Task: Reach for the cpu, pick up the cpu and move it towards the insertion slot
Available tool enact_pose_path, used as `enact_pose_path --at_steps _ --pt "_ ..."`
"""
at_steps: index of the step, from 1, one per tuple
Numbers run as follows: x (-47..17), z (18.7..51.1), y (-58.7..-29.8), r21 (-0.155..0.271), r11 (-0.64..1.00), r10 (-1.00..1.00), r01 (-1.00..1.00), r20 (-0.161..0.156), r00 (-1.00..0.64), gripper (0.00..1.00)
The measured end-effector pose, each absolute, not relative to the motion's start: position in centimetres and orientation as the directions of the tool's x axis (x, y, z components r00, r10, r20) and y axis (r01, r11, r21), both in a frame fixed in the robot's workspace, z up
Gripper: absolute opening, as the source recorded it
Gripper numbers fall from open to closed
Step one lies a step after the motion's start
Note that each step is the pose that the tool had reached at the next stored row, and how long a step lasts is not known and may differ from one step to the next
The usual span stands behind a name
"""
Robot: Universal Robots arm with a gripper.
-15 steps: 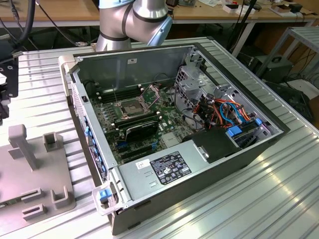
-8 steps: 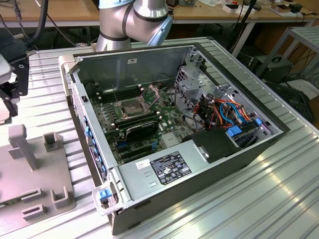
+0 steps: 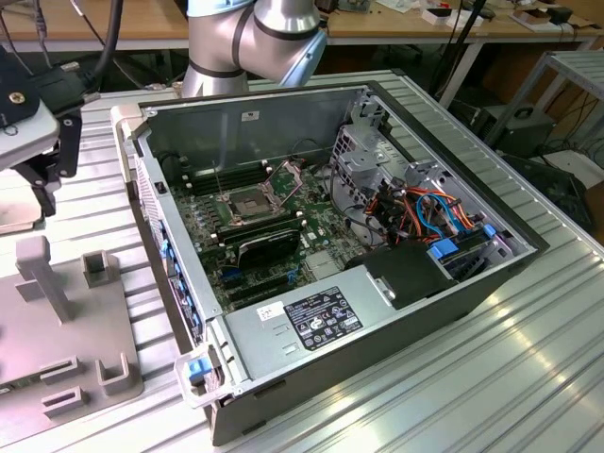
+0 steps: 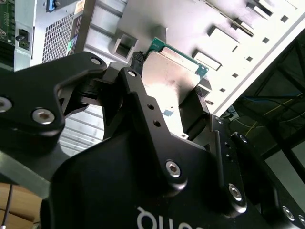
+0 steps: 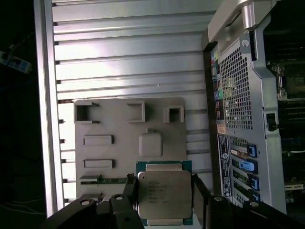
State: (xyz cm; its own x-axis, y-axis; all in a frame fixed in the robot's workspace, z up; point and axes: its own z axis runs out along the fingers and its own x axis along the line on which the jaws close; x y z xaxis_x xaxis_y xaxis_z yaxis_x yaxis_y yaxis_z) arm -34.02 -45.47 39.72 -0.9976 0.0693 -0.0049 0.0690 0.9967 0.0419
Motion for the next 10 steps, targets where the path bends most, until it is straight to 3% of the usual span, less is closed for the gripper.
enact_pose_path --at_steps 10 --pt "-32.1 39.7 -45.5 0.042 0.997 0.069 0.069 -0.005 -0.998 0.55"
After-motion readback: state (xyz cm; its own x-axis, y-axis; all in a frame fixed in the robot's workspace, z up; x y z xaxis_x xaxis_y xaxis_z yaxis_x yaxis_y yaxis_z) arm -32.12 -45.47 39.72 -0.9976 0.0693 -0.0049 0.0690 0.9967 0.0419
